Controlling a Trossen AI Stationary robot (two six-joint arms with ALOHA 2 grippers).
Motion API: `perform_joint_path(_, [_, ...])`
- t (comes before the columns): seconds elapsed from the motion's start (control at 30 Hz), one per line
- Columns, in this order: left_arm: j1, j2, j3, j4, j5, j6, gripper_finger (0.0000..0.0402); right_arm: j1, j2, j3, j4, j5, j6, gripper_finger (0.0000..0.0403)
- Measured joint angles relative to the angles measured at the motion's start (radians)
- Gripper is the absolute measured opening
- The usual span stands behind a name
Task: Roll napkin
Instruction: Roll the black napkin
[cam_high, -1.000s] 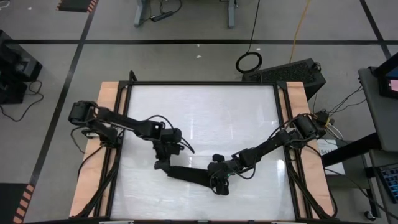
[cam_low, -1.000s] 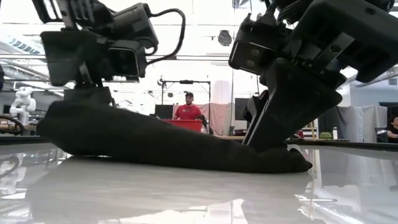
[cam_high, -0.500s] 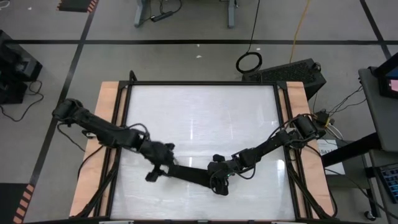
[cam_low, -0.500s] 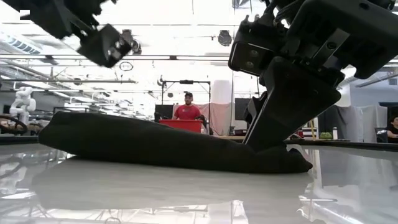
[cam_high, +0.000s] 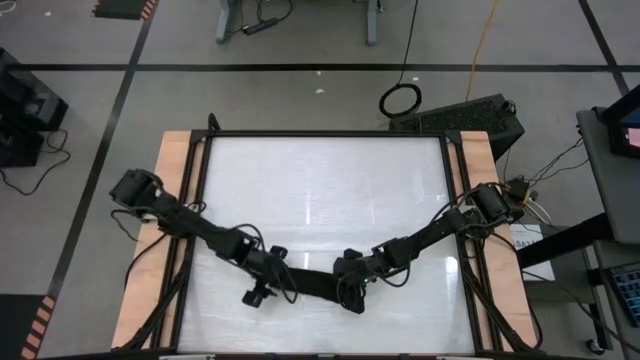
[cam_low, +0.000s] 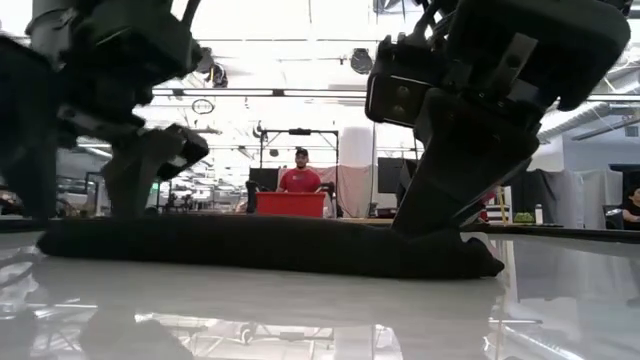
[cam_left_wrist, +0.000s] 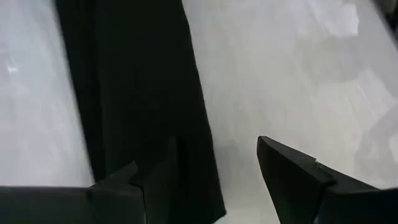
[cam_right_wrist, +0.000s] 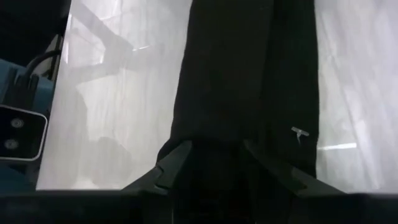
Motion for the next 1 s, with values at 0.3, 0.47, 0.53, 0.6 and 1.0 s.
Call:
perform_joint_path(0.3, [-0.02, 0.049, 0.004, -0.046, -0.05, -0.044, 0.0219, -0.02, 0.0, 0.0, 0.004, -0.047, 0.094, 0.0125])
perform_joint_path(0.47, [-0.005, 0.062, 0.004, -0.05, -0.068, -0.081, 0.0163, -0.027, -0.01, -0.001, 0.012, -0.074, 0.093, 0.0125])
perform_joint_path(0.53, [0.001, 0.064, 0.004, -0.054, -0.071, -0.082, 0.0125, -0.026, -0.025, -0.002, 0.007, -0.077, 0.064, 0.0125])
perform_joint_path(0.6, [0.004, 0.064, 0.004, -0.055, -0.07, -0.081, 0.0083, -0.026, -0.047, -0.004, -0.004, -0.079, 0.038, 0.0125])
perform_joint_path(1.0, [0.049, 0.066, 0.001, -0.056, 0.074, -0.055, 0.0019, 0.031, -0.175, -0.002, -0.022, -0.053, -0.196, 0.0126])
